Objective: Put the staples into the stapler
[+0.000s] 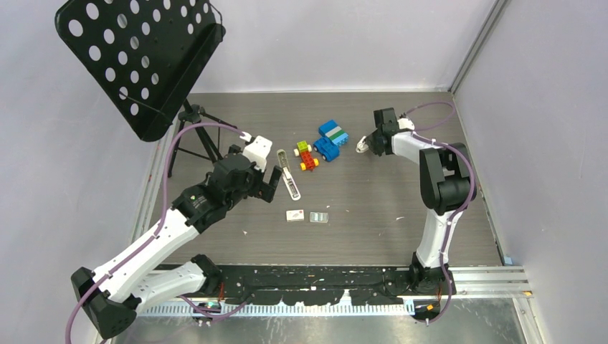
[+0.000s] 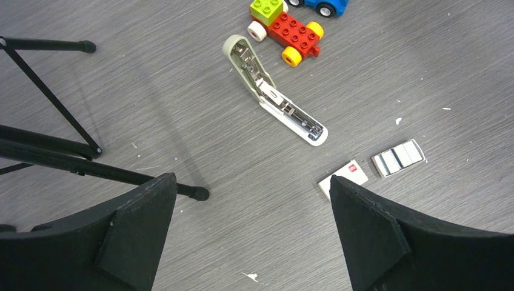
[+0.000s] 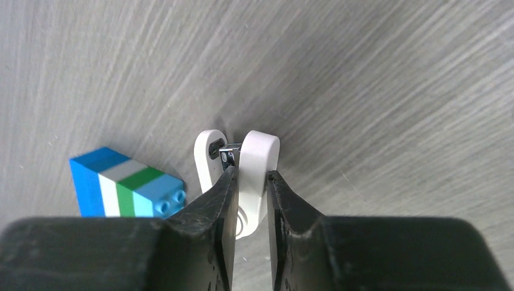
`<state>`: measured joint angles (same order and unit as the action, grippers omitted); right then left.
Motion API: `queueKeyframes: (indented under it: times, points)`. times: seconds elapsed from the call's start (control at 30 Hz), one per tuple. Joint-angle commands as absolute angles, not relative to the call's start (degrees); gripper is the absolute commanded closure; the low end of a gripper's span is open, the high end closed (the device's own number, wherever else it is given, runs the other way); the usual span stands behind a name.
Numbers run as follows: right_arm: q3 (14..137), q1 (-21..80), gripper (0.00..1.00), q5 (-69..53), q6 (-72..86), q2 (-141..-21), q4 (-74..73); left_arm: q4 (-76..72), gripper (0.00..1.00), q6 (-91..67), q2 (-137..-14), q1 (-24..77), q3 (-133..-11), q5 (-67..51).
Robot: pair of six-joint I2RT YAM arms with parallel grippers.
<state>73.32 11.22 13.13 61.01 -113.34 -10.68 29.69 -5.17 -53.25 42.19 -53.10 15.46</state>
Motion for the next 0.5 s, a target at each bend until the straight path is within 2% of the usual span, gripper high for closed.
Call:
queueKeyframes:
  times: [0.0, 0.2, 0.47]
  points:
    - [68.36, 11.27, 0.85, 10.41, 54.60, -109.20, -12.86, 26.99, 0.00, -3.87, -53.55, 42.01, -52.82, 16.17]
    - [63.08, 11.50, 0.94, 4.46, 45.66, -102.70, -17.16, 26.98, 0.00, -3.87, -54.47, 42.01, -52.82, 15.91]
    - [57.38, 15.96, 0.95, 1.62, 34.76, -93.46, -29.01, 27.07, 0.00, -3.69, -55.33, 42.01, -52.73, 16.00]
